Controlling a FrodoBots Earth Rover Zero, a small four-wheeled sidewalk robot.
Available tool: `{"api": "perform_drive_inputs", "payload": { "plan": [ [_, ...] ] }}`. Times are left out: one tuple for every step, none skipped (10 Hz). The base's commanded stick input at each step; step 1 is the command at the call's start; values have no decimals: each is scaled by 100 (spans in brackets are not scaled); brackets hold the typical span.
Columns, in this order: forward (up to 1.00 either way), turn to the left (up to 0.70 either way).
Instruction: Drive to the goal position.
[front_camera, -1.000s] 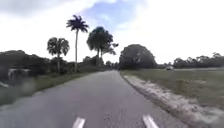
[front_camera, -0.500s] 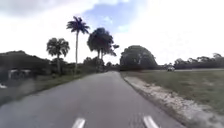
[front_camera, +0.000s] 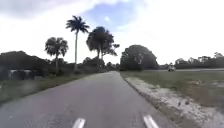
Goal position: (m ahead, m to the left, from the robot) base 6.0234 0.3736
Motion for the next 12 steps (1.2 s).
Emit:
{"api": "perform_drive_inputs", "payload": {
  "plan": [
    [85,0],
    [85,0],
    [85,0],
    [85,0],
    [85,0],
    [85,0],
    [85,8],
    [85,34],
    [85,34],
    [85,3],
    [85,0],
    [85,0]
  ]
}}
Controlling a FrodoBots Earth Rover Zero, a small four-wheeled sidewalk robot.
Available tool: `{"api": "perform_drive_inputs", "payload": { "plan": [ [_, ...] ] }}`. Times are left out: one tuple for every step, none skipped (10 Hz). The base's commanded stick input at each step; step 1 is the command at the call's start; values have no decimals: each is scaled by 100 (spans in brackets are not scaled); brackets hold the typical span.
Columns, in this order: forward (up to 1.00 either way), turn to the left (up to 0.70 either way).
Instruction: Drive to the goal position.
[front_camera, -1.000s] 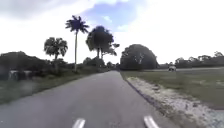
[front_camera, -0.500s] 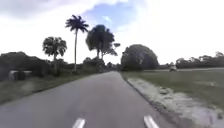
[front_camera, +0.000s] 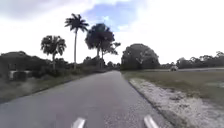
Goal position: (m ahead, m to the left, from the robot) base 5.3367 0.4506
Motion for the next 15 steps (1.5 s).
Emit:
{"api": "perform_drive_inputs", "payload": {
  "plan": [
    [85,0],
    [85,0],
    [85,0],
    [85,0],
    [85,0],
    [85,0],
    [85,0],
    [85,0],
    [85,0],
    [85,0],
    [85,0],
    [85,0],
    [85,0],
    [85,0],
    [85,0]
  ]
}}
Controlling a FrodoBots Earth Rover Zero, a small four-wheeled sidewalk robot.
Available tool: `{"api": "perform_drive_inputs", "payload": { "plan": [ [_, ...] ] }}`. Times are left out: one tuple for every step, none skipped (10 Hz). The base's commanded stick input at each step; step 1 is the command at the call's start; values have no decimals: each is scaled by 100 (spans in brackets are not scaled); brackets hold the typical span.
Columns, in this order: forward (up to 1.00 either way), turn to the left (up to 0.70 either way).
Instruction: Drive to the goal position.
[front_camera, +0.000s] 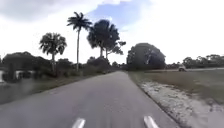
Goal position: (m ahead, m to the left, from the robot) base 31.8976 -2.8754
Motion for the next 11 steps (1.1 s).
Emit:
{"api": "perform_drive_inputs", "payload": {
  "plan": [
    [85,0],
    [85,0],
    [85,0],
    [85,0],
    [85,0],
    [85,0],
    [85,0],
    [85,0],
    [85,0],
    [85,0],
    [85,0]
  ]
}}
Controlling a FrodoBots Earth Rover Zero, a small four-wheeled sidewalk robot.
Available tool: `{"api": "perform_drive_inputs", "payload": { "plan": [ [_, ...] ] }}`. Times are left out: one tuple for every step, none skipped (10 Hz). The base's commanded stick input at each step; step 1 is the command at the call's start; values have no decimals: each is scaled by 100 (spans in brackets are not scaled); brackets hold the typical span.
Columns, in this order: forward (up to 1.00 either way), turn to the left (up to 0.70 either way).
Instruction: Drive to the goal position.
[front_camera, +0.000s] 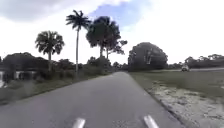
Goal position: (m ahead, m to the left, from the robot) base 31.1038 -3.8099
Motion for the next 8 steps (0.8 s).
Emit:
{"api": "perform_drive_inputs", "payload": {
  "plan": [
    [85,0],
    [85,0],
    [85,0],
    [85,0],
    [85,0],
    [85,0],
    [85,0],
    [85,0]
  ]
}}
